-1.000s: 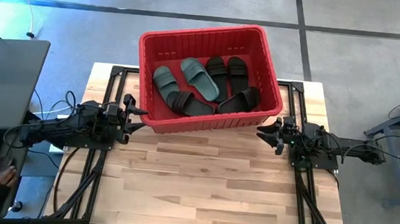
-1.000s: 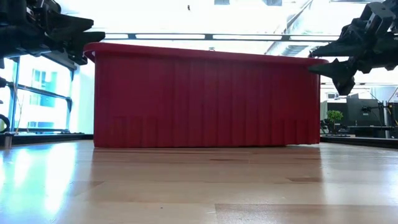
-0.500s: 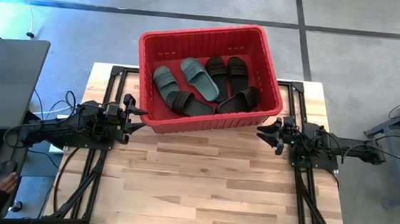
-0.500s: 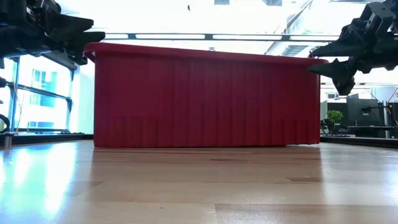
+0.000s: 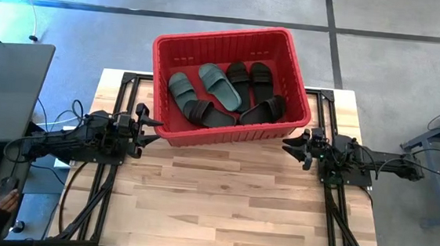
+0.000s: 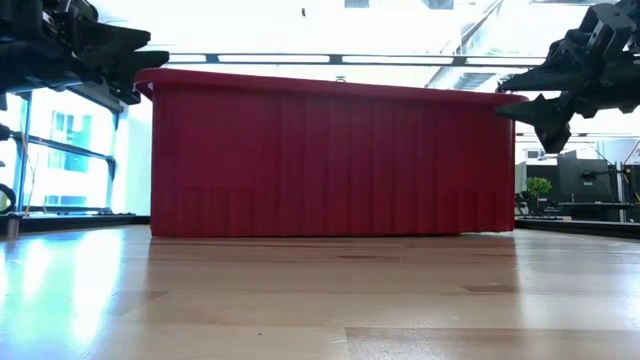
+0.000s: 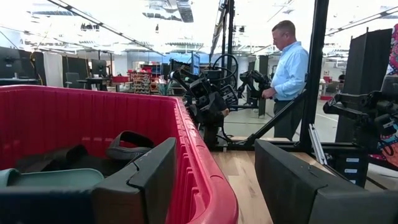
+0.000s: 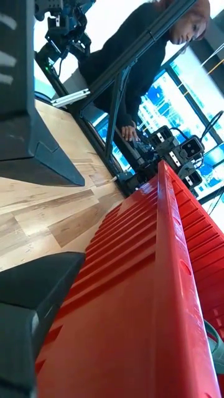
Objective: Pick and place slides into bin
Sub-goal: Return to Home Position
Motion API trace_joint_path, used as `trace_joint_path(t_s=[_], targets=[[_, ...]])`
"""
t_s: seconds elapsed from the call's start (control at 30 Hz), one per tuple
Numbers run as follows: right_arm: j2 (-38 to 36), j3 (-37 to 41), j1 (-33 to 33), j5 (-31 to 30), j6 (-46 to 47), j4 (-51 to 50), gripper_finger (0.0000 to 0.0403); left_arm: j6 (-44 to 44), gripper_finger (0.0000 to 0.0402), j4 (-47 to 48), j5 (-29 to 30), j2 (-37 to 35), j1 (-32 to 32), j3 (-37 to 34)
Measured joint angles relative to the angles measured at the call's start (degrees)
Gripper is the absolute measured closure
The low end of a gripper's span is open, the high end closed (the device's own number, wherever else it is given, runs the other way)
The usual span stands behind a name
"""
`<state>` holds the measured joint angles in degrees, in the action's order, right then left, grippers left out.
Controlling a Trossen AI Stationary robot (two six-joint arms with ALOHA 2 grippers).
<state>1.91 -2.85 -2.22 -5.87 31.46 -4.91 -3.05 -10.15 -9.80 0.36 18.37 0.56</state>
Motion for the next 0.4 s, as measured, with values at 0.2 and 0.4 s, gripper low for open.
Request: trace_joint_path(t_s=[0.2,0.4], targets=[[0.0,0.0,0.0,0.0,0.0,0.0,0.0229,0.0,0.0202,0.0,0.0,0.0,0.0,0.0],[0.0,0.0,0.0,0.0,0.0,0.0,0.0229,0.0,0.0202,0.0,0.0,0.0,0.0,0.0]])
